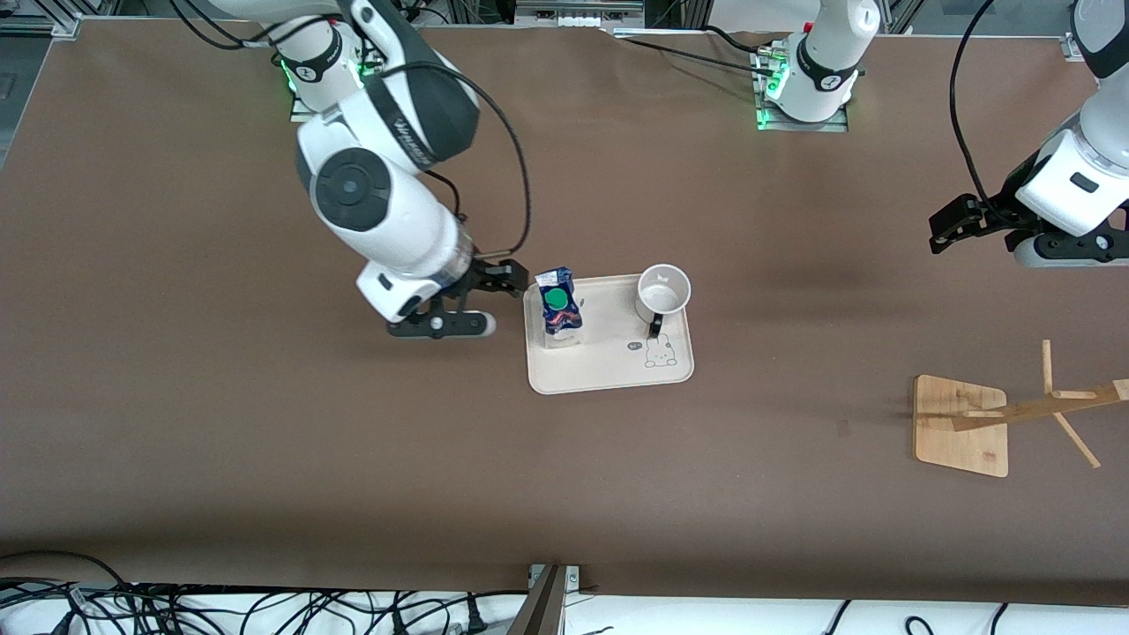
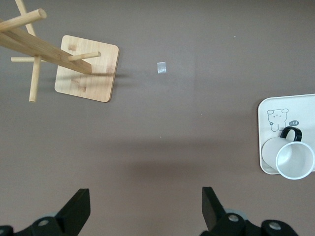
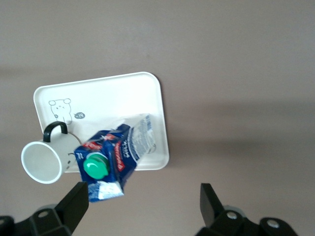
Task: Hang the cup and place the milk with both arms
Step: 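Reach the right gripper toward the milk carton on the tray, then lower the right gripper and grasp the milk carton by its top, then lift the carton with the right gripper while the left gripper reaches the mug, then set the carton down with the right gripper while the left gripper grasps the mug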
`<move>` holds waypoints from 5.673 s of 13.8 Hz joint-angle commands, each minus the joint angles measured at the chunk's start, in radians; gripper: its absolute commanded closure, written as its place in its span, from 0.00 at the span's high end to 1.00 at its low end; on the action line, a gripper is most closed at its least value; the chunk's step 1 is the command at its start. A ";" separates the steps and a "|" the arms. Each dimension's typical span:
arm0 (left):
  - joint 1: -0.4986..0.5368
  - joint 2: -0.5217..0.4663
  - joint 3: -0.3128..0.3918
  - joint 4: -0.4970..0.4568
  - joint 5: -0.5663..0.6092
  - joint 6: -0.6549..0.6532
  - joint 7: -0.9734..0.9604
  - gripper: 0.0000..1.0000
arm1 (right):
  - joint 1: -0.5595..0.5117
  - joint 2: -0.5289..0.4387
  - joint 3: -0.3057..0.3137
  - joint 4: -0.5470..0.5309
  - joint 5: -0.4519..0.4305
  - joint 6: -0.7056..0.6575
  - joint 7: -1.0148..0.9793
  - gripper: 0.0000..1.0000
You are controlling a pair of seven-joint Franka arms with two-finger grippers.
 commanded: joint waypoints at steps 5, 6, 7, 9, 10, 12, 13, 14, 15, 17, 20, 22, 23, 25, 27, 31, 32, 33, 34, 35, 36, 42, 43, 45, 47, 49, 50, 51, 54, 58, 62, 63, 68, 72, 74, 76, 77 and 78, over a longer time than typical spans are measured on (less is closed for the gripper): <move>0.007 0.012 -0.004 0.027 -0.010 -0.012 0.019 1.00 | 0.056 0.157 -0.010 0.156 0.015 0.022 0.051 1.00; 0.007 0.014 -0.004 0.027 -0.010 -0.013 0.019 1.00 | 0.070 0.169 -0.015 0.176 0.013 0.024 0.066 1.00; 0.007 0.014 -0.004 0.027 -0.010 -0.013 0.019 1.00 | 0.085 0.177 -0.021 0.183 0.013 0.030 0.076 1.00; 0.007 0.014 -0.004 0.028 -0.010 -0.013 0.019 1.00 | 0.109 0.185 -0.024 0.184 0.013 0.054 0.097 1.00; 0.007 0.014 -0.004 0.027 -0.010 -0.012 0.019 1.00 | 0.117 0.191 -0.024 0.184 0.013 0.065 0.106 1.00; 0.007 0.014 -0.004 0.027 -0.010 -0.013 0.019 1.00 | 0.137 0.202 -0.026 0.184 0.012 0.091 0.122 1.00; 0.007 0.014 -0.004 0.027 -0.010 -0.012 0.019 1.00 | 0.145 0.208 -0.030 0.184 0.010 0.091 0.122 1.00; 0.007 0.014 -0.004 0.027 -0.010 -0.013 0.019 1.00 | 0.157 0.216 -0.047 0.184 0.010 0.091 0.122 1.00; 0.007 0.014 -0.004 0.027 -0.010 -0.013 0.019 1.00 | 0.169 0.219 -0.058 0.184 0.009 0.090 0.120 1.00; 0.007 0.014 -0.004 0.027 -0.010 -0.013 0.019 1.00 | 0.172 0.217 -0.059 0.182 0.006 0.090 0.116 1.00; 0.007 0.020 -0.004 0.028 -0.010 -0.012 0.017 1.00 | 0.172 0.217 -0.058 0.173 0.001 0.090 0.119 1.00; 0.007 0.024 -0.004 0.028 -0.016 -0.010 0.012 1.00 | 0.172 0.216 -0.058 0.155 0.000 0.088 0.120 1.00; 0.007 0.027 -0.004 0.028 -0.018 -0.010 0.014 1.00 | 0.172 0.216 -0.056 0.141 -0.001 0.090 0.120 1.00; 0.007 0.027 -0.002 0.028 -0.019 -0.010 0.013 1.00 | 0.174 0.213 -0.053 0.115 -0.002 0.091 0.119 1.00; 0.002 0.044 -0.010 0.054 -0.018 -0.010 0.005 1.00 | 0.174 0.208 -0.050 0.087 -0.022 0.091 0.105 1.00; -0.002 0.057 -0.014 0.070 -0.009 -0.013 0.005 1.00 | 0.172 0.199 -0.047 0.078 -0.024 0.090 0.100 1.00; -0.002 0.057 -0.014 0.070 -0.009 -0.013 0.005 1.00 | 0.172 0.199 -0.047 0.078 -0.019 0.091 0.100 0.79; 0.002 0.057 -0.014 0.070 -0.009 -0.013 0.003 1.00 | 0.172 0.197 -0.047 0.078 -0.019 0.090 0.102 0.61; 0.004 0.058 -0.013 0.070 -0.009 -0.013 0.003 1.00 | 0.174 0.193 -0.047 0.076 -0.019 0.090 0.105 0.50; 0.005 0.058 -0.010 0.068 -0.009 -0.013 0.003 1.00 | 0.172 0.191 -0.047 0.073 -0.016 0.090 0.111 0.45; 0.007 0.067 -0.007 0.068 -0.018 -0.013 0.008 1.00 | 0.174 0.190 -0.047 0.072 -0.016 0.088 0.114 0.43; -0.015 0.161 -0.016 0.094 -0.021 -0.002 0.002 1.00 | 0.171 0.142 -0.055 0.072 -0.014 0.081 0.090 0.42; -0.022 0.196 -0.019 0.125 -0.021 -0.007 0.003 1.00 | 0.171 0.122 -0.059 0.070 -0.011 0.077 0.088 0.42; -0.030 0.211 -0.021 0.133 -0.024 -0.007 0.014 1.00 | 0.174 0.063 -0.078 0.037 -0.010 0.074 0.088 0.42; -0.030 0.228 -0.048 0.133 -0.046 -0.018 0.009 1.00 | 0.162 -0.017 -0.079 -0.013 -0.010 0.070 0.086 0.42; -0.028 0.227 -0.097 0.149 -0.049 -0.074 0.000 1.00 | 0.114 -0.101 -0.081 -0.042 -0.010 0.010 0.071 0.42; -0.028 0.227 -0.129 0.162 -0.049 -0.103 -0.003 1.00 | 0.081 -0.144 -0.079 -0.063 -0.010 -0.028 0.032 0.42; -0.028 0.228 -0.158 0.166 -0.050 -0.114 -0.012 1.00 | 0.045 -0.187 -0.079 -0.088 -0.010 -0.060 -0.028 0.42; -0.030 0.251 -0.259 0.157 -0.052 -0.125 -0.038 1.00 | -0.060 -0.290 -0.079 -0.161 -0.011 -0.133 -0.177 0.42; -0.054 0.384 -0.355 0.162 -0.124 -0.078 -0.041 1.00 | -0.220 -0.402 -0.079 -0.322 -0.017 -0.177 -0.375 0.43; -0.174 0.489 -0.356 0.150 -0.122 0.052 -0.194 1.00 | -0.318 -0.427 -0.079 -0.390 -0.025 -0.217 -0.493 0.43; -0.204 0.507 -0.355 0.144 -0.121 0.085 -0.228 1.00 | -0.332 -0.429 -0.081 -0.411 -0.027 -0.211 -0.548 0.43; -0.246 0.554 -0.355 0.030 -0.107 0.279 -0.244 1.00 | -0.367 -0.453 -0.085 -0.566 -0.073 -0.115 -0.654 0.43; -0.271 0.554 -0.353 -0.014 -0.107 0.318 -0.244 1.00 | -0.381 -0.498 -0.087 -0.717 -0.076 0.014 -0.697 0.43; -0.271 0.564 -0.352 -0.013 -0.099 0.318 -0.244 1.00 | -0.383 -0.498 -0.087 -0.741 -0.076 0.034 -0.699 0.43; -0.271 0.576 -0.353 -0.013 -0.056 0.335 -0.244 0.92 | -0.400 -0.498 -0.087 -0.773 -0.076 0.060 -0.722 0.43; -0.269 0.586 -0.353 -0.010 -0.056 0.336 -0.244 0.86 | -0.416 -0.498 -0.087 -0.792 -0.076 0.074 -0.733 0.43; -0.268 0.592 -0.353 -0.007 -0.056 0.349 -0.242 0.86 | -0.424 -0.496 -0.087 -0.798 -0.074 0.077 -0.757 0.43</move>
